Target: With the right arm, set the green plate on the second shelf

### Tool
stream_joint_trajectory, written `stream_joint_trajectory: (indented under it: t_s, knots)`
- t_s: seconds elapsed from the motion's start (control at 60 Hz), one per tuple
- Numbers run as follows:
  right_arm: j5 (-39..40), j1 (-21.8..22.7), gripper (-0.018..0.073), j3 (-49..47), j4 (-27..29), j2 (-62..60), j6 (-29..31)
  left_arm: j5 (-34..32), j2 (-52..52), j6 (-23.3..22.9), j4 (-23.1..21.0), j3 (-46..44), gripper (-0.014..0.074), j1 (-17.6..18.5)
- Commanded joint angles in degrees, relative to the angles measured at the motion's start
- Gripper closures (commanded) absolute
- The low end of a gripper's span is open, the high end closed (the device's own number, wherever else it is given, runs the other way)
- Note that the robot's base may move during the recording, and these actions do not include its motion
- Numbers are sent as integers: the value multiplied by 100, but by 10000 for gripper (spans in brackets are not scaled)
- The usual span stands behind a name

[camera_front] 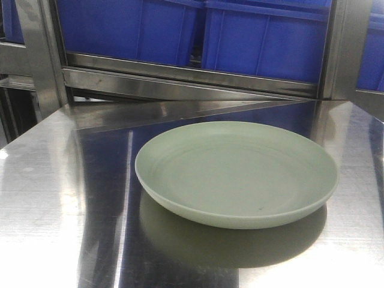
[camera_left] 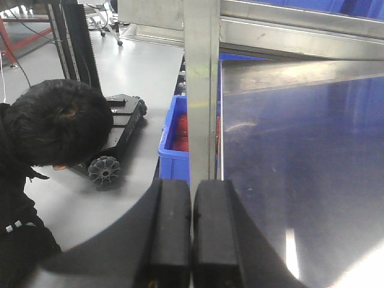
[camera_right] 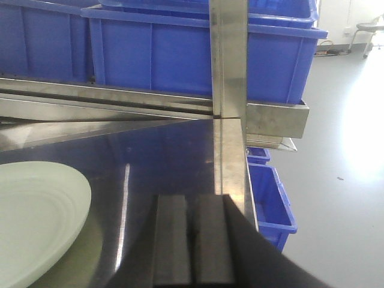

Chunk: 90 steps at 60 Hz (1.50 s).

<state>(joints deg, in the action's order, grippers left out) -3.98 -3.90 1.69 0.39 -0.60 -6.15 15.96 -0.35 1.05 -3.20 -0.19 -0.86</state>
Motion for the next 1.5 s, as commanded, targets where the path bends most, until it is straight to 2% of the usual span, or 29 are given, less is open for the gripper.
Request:
stream_joint_trajectory:
  t_s: [0.0, 0.117, 0.284, 0.484, 0.667, 0.767, 0.884, 0.934, 1.101, 1.484]
  knots:
    - [751, 44, 505, -44, 10, -98, 47, -455, -122, 0, -14, 229, 472, 4]
    - [904, 44, 505, -60, 32, -41, 19, -455, -122, 0, -14, 229, 472, 4]
    - [837, 44, 505, -633, 217, 1164, -660, -455, -122, 0, -14, 229, 472, 4]
    - [589, -10, 503, -2289, 243, 3567, -1136, -455, -122, 0, -14, 229, 472, 4]
    - [-406, -399, 494, -3686, 254, 5303, -1150, -455, -122, 0, -14, 229, 472, 4]
    - [-925, -703, 393, -4255, 261, 6105, -1150, -455, -122, 0, -14, 229, 472, 4]
    - [-1221, -1037, 167, -4635, 277, 6873, -1150, -455, -122, 0, -14, 229, 472, 4]
    - [-1351, -1156, 119, -4738, 321, 7130, -1150, -455, -122, 0, -14, 229, 472, 4]
    - [-1463, -1396, 115, -4837, 393, 7728, -1150, -455, -122, 0, -14, 229, 472, 4]
    - [-1317, -1626, 115, -4980, 473, 8406, -1150, -455, -122, 0, -14, 229, 472, 4]
